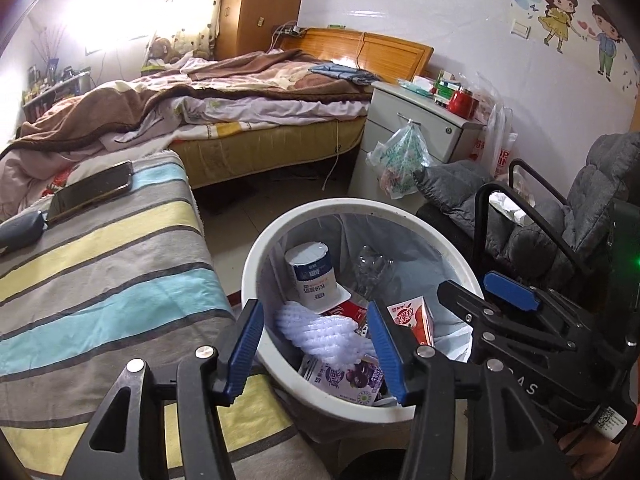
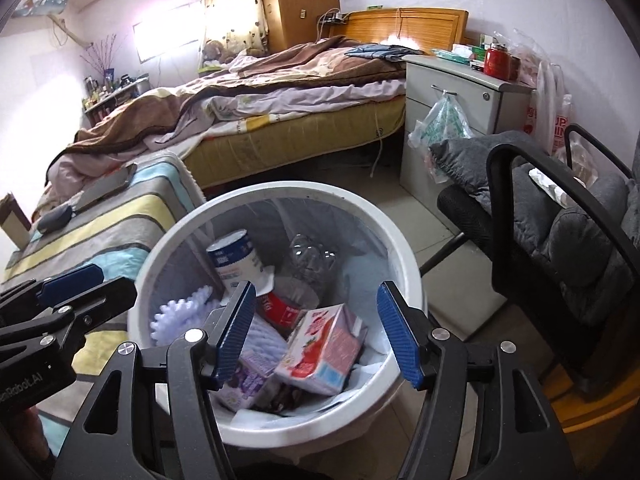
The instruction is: Collect trash
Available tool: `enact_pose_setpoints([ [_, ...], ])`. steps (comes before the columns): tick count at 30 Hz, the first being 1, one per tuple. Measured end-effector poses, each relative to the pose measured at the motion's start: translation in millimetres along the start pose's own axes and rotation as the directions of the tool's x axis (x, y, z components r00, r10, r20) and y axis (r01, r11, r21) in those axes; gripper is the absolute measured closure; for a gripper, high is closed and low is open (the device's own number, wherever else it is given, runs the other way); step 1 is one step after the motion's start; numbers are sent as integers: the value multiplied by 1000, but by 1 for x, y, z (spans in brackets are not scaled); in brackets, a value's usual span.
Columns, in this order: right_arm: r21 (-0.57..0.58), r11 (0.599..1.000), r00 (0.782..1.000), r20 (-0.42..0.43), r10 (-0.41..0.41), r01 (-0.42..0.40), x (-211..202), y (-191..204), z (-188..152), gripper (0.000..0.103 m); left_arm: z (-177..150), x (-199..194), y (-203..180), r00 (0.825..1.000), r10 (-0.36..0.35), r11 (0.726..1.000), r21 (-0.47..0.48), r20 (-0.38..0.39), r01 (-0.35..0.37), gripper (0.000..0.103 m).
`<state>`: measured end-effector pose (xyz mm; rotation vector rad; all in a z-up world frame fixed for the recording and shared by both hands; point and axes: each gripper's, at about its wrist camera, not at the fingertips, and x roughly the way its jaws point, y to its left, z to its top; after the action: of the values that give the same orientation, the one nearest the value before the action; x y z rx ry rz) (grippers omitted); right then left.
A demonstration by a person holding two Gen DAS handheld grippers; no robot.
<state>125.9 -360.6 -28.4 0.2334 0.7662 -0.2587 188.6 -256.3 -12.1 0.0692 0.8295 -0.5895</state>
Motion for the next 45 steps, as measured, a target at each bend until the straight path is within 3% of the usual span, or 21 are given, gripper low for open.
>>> enact_pose_setpoints([
  [10,-10,1000,998,66,1,-1,-27,15,-11,38,-16,-46,-6,993,69,997,30,94,-72,48],
  [14,-7,1000,996,90,7,-7,-39,19,-20,38,-29,-65,-14,985,103,993,51,138,-111,36],
  [25,20,999,985,168,-31,28,-70,23,-48,38,-67,-104,-25,965,141,986,50,222,-156,35],
  [28,31,999,983,181,-32,27,-76,22,-52,38,-74,-109,-24,968,127,990,38,218,-138,36],
  [32,22,999,979,202,-32,28,-83,26,-57,38,-82,-113,-25,956,188,979,39,227,-202,35],
  [35,27,999,976,217,-34,29,-85,28,-60,38,-86,-115,-22,963,159,986,22,217,-168,35],
  [45,35,999,975,221,-31,24,-86,31,-66,38,-89,-117,-19,955,193,980,-2,226,-198,36],
])
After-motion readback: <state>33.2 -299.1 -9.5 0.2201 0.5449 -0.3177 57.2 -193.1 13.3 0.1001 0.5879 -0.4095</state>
